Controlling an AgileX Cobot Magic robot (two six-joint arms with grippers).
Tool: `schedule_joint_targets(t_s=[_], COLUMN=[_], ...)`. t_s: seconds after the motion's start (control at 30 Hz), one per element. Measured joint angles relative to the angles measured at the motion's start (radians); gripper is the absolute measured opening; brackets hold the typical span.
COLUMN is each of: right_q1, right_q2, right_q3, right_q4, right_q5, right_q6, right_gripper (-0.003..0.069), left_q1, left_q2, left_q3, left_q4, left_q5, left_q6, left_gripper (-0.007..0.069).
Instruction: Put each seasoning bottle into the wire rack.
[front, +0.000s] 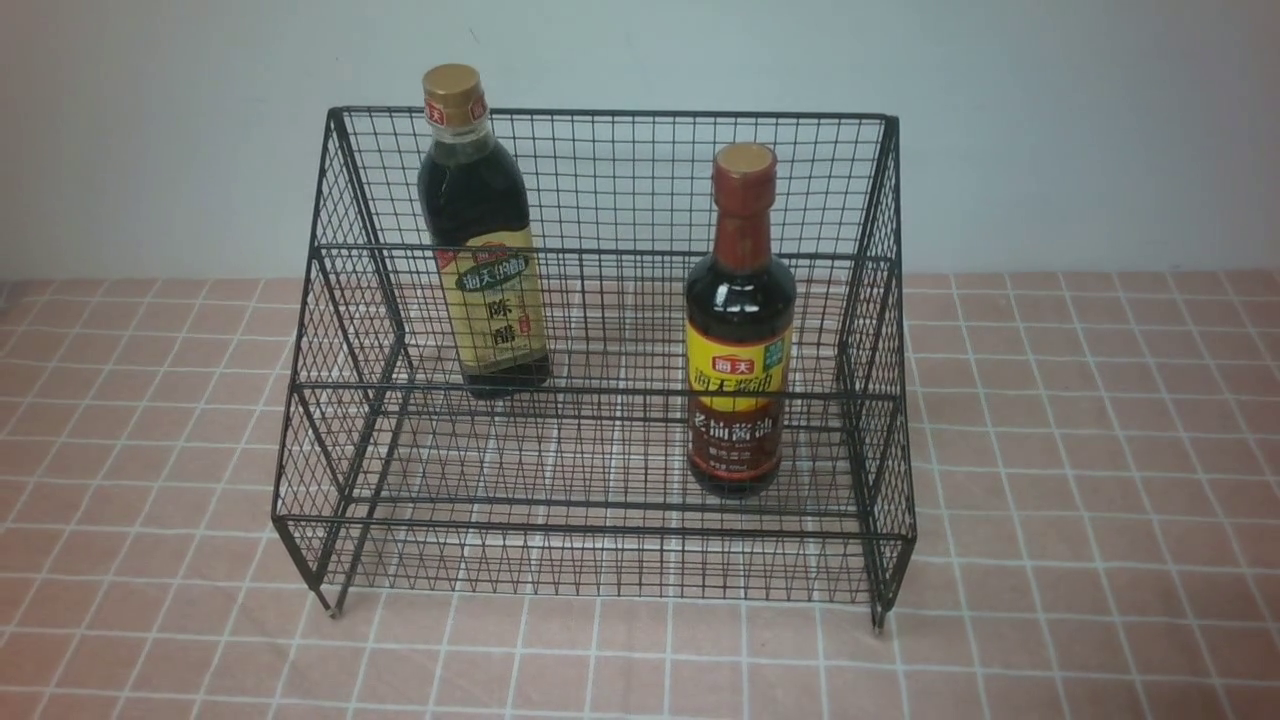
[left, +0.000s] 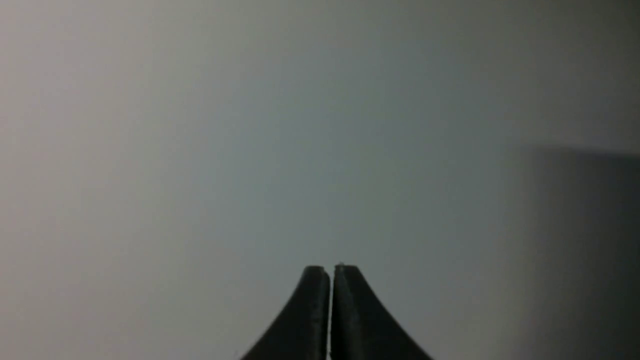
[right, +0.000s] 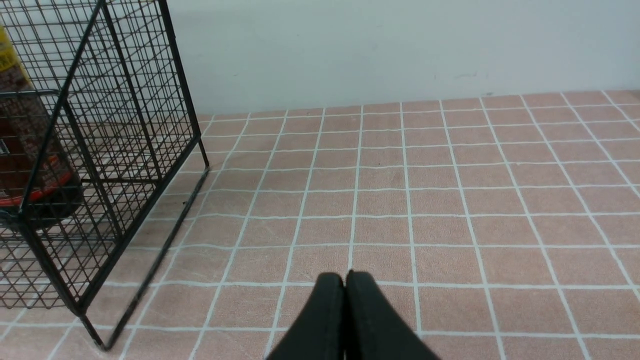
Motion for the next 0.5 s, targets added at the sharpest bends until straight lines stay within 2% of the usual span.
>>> schedule_joint_targets(t_s=[0.03, 0.07, 0.17, 0.3, 0.43, 0.5], right_q1=[0.0, 0.0, 0.0, 0.0, 0.0, 0.0], right_q2=[0.0, 0.0, 0.0, 0.0, 0.0, 0.0], right_q3=[0.0, 0.0, 0.0, 0.0, 0.0, 0.0], right_q4=[0.0, 0.0, 0.0, 0.0, 0.0, 0.0], right_q5=[0.0, 0.0, 0.0, 0.0, 0.0, 0.0], right_q6=[0.0, 0.0, 0.0, 0.0, 0.001, 0.001], right_gripper=[-0.0014, -0.0014, -0.0014, -0.0014, -0.0014, -0.0014], left_q1=[0.003, 0.007, 0.06, 0.169, 0.365, 0.412], left_q2=[-0.021, -0.037, -0.115, -0.228, -0.426, -0.481], left_q3=[0.019, 0.032, 0.143, 0.333, 0.692, 0.788], left_q4=[0.066, 0.078, 0.094, 0.068, 0.0, 0.0], left_q5=[0.091, 0.133, 0.188, 0.124, -0.039, -0.069], left_q6=[-0.044, -0.056, -0.067, -0.034, 0.039, 0.042], left_gripper=[-0.0007, -0.0007, -0.0007, -0.0007, -0.0007, -0.0007])
